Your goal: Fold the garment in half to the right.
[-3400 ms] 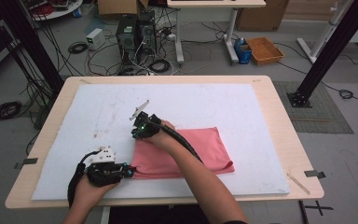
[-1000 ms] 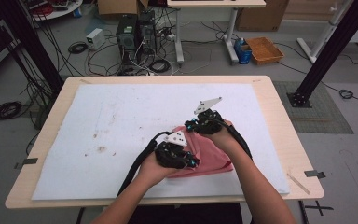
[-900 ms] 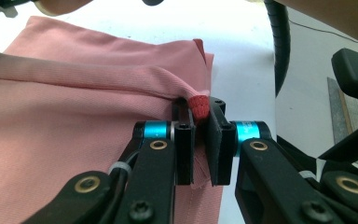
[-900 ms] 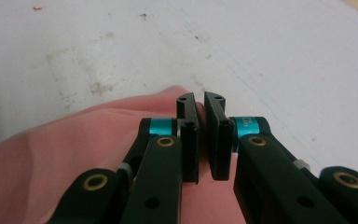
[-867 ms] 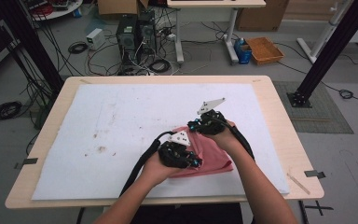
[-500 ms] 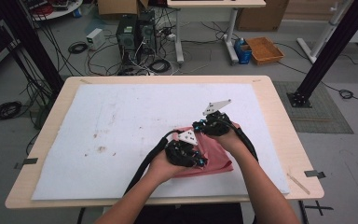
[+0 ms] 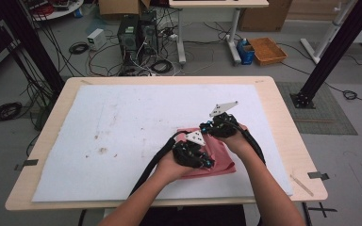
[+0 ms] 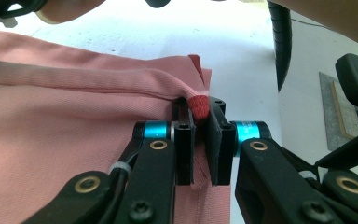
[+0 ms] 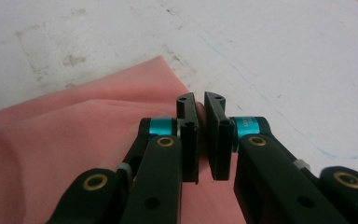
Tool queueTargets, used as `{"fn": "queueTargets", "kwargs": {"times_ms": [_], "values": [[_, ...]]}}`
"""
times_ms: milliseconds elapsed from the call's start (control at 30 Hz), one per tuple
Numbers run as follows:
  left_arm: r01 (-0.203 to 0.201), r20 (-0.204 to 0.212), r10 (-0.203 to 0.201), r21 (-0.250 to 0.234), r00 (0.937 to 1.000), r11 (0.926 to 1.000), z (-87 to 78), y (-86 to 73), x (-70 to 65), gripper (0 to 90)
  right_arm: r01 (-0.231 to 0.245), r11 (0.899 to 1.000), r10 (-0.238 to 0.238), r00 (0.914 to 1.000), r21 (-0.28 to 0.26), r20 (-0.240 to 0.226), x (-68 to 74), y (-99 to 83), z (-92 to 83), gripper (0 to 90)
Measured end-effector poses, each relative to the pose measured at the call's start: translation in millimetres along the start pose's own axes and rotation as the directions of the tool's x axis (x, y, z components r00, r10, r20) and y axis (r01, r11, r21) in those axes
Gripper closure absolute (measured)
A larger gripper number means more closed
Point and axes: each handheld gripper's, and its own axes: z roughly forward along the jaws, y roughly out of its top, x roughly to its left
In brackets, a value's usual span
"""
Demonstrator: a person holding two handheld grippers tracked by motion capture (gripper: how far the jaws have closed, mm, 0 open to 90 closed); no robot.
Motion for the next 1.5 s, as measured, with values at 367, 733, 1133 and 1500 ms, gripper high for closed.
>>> {"fn": "queueTargets", "kwargs": {"times_ms": [367,733,1133,1500], "values": [[0.009,0.041,-0.008,-0.011,0.9991,0.9999,20.1,7.1,2.1,82.6,-0.009,1.000,0.009,0.9993,0.019,0.037,-9.0,-12.7,-11.8,85.2],[0.013,0.038,-0.014,0.012,0.9992,0.9998,38.9,13.6,5.8,81.2,-0.068,0.998,0.067,0.9957,0.012,0.063,-17.8,-29.6,-17.4,74.3],[0.032,-0.141,-0.044,-0.085,0.9891,0.9959,7.0,7.1,13.0,43.5,-0.127,0.990,0.133,0.9857,-0.069,0.103,-16.8,-35.8,-40.3,43.7],[0.055,-0.269,-0.092,-0.142,0.9588,0.9883,-50.5,-27.7,24.2,37.5,-0.057,0.995,0.065,0.9932,-0.080,0.097,8.8,-46.6,-49.9,45.3]]}}
